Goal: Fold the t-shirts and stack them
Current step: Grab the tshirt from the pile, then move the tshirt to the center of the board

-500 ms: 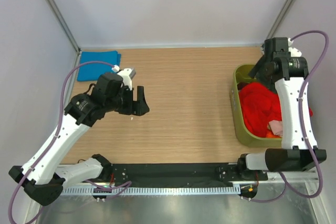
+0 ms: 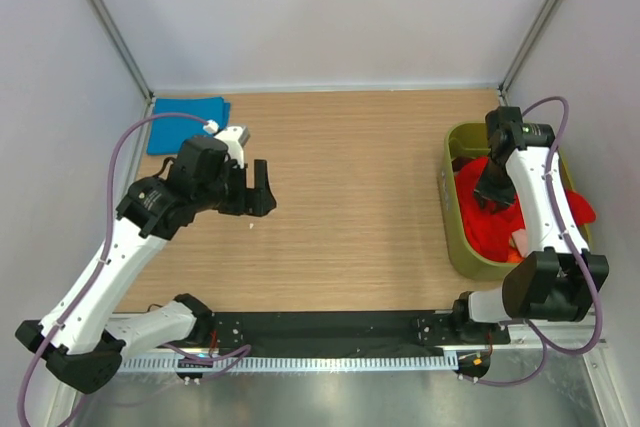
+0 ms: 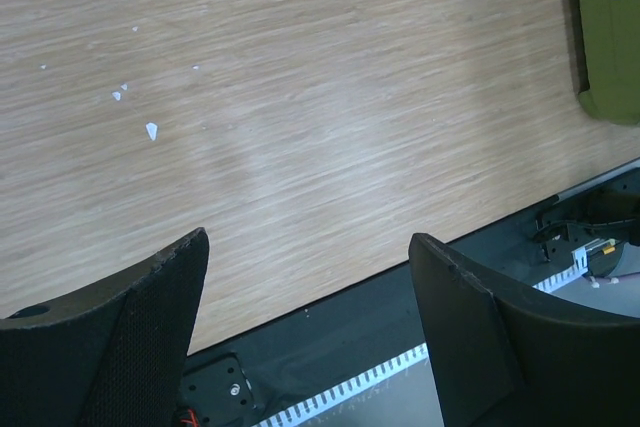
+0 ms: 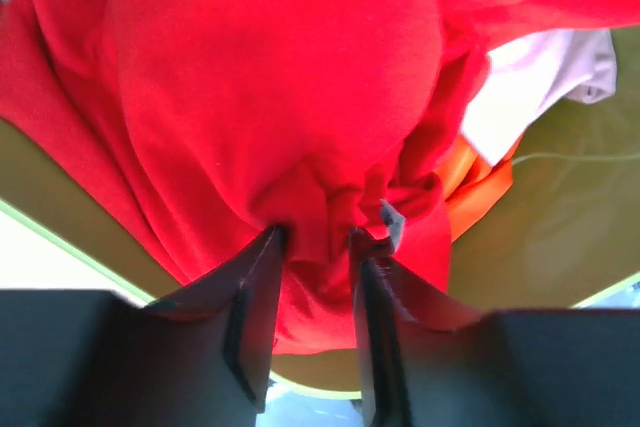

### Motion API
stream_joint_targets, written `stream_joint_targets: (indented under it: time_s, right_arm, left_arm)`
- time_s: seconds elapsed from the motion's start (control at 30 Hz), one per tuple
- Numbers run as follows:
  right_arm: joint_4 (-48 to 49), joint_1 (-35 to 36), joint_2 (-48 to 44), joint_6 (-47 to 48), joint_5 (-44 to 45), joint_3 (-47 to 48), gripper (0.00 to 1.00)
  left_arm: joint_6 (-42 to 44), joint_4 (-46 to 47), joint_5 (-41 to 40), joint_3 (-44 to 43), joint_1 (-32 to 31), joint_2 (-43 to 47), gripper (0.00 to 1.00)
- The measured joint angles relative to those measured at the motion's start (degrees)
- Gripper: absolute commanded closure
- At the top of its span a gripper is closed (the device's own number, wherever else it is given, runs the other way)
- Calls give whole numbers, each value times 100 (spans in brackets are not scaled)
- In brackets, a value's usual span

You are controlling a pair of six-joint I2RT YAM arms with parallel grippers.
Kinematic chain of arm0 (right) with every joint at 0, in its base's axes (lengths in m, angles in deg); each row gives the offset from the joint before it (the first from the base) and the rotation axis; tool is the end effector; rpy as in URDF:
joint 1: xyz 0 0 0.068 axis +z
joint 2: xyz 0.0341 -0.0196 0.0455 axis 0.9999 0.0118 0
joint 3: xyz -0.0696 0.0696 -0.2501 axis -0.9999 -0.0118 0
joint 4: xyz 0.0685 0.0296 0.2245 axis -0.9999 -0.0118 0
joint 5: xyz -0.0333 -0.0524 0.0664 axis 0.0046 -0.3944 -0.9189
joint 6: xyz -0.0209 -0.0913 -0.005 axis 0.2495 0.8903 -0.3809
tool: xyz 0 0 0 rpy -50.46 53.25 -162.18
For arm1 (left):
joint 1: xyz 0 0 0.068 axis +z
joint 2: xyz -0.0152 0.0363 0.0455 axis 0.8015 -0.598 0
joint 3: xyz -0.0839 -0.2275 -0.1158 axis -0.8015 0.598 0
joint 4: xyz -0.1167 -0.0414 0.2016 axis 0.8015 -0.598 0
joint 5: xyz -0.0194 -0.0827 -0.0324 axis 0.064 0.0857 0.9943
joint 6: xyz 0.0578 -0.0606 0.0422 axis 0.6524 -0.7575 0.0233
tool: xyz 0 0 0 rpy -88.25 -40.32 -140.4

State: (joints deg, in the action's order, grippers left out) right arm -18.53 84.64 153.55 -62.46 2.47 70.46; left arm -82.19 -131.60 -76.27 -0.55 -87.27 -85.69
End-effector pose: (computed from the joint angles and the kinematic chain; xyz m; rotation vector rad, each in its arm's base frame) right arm 0.2194 -0.0435 0.2729 0.8044 2.7476 -0.3798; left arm 0.1611 -0.1107 0.3485 0.1654 2.3793 -0.5443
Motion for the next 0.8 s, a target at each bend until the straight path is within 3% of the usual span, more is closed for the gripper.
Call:
stream_joint_targets:
  time_s: [0.07, 0.1, 0.23, 0.3, 0.47, 0.6, 0.7, 0.8]
  right_arm:
    - [-4, -26, 24, 59, -136, -22, 86]
    - [7, -35, 31, 105, -190, -35, 99]
    - [-50, -37, 81, 131, -203, 90, 99]
    - [-221, -39, 238, 98, -105, 614, 99]
    - [-264, -44, 1224, -87, 92, 3683, 99]
    - [417, -44, 1502, -289, -354, 5803, 99]
    - [1495, -59, 977, -752, -1213, 5893, 99]
    - [3128, 149, 315, -1561, -2315, 5195, 99]
  left_arm:
    - [-4, -7, -4, -22, 31, -50, 18]
    - [-11, -13, -7, -39, 42, -85, 18]
    - [-61, -9, -7, -107, 74, -232, 18]
    - [-109, -9, -7, -125, 76, -269, 18]
    - [-151, -133, -160, -468, 114, -411, 20]
    - [-76, -173, -555, -929, 131, -417, 20]
    - [11, -177, -944, -1191, 138, -306, 20]
    - [55, -186, -1300, -1217, 142, -87, 17]
